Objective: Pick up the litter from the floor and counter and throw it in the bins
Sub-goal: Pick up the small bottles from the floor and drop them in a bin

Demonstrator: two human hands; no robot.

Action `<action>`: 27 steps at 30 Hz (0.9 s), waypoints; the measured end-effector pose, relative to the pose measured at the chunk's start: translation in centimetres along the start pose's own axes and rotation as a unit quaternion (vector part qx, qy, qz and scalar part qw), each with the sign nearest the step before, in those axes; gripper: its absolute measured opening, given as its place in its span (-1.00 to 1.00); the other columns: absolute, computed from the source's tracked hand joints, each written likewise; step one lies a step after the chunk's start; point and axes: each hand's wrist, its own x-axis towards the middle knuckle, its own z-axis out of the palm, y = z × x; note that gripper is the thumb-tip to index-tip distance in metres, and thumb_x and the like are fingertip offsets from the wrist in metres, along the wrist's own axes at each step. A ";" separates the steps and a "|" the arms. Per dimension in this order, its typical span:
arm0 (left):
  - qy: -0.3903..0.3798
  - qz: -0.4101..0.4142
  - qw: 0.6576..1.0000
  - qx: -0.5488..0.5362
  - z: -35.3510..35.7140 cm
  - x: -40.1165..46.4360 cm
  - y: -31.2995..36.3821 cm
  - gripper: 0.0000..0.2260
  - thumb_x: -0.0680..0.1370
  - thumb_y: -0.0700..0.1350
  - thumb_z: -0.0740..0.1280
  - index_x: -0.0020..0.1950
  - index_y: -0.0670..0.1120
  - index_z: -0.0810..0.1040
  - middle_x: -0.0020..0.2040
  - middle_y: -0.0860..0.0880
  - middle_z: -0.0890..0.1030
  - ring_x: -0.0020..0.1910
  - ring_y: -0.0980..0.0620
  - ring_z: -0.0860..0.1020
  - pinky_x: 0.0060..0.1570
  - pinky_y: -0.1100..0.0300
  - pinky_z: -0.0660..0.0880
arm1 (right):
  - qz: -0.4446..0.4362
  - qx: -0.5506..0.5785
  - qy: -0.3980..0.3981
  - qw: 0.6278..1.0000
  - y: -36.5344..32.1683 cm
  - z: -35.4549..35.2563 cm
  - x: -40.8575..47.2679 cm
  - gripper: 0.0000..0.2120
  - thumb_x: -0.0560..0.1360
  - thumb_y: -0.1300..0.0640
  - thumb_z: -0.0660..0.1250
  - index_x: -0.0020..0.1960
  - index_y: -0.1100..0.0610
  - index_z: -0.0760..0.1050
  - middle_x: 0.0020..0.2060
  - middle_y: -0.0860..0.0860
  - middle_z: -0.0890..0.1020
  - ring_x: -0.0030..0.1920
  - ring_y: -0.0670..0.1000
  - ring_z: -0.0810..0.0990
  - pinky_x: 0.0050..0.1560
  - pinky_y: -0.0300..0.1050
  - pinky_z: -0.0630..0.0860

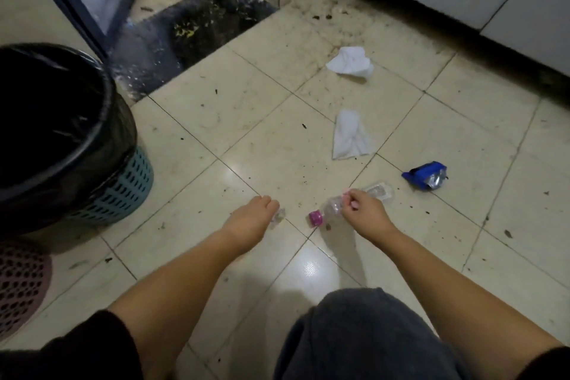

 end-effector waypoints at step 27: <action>-0.191 -0.225 0.952 -0.080 -14.8 -10.8 -35.4 -0.54 0.58 -0.13 0.30 0.45 -0.17 0.29 0.35 -0.18 0.45 0.25 -0.18 0.49 -0.03 0.10 0.41 | -0.165 -0.495 -0.367 0.770 -45.2 25.1 8.0 -0.47 0.58 0.12 0.16 0.50 0.23 0.14 0.45 0.25 0.25 0.36 0.26 0.39 0.30 0.05 0.41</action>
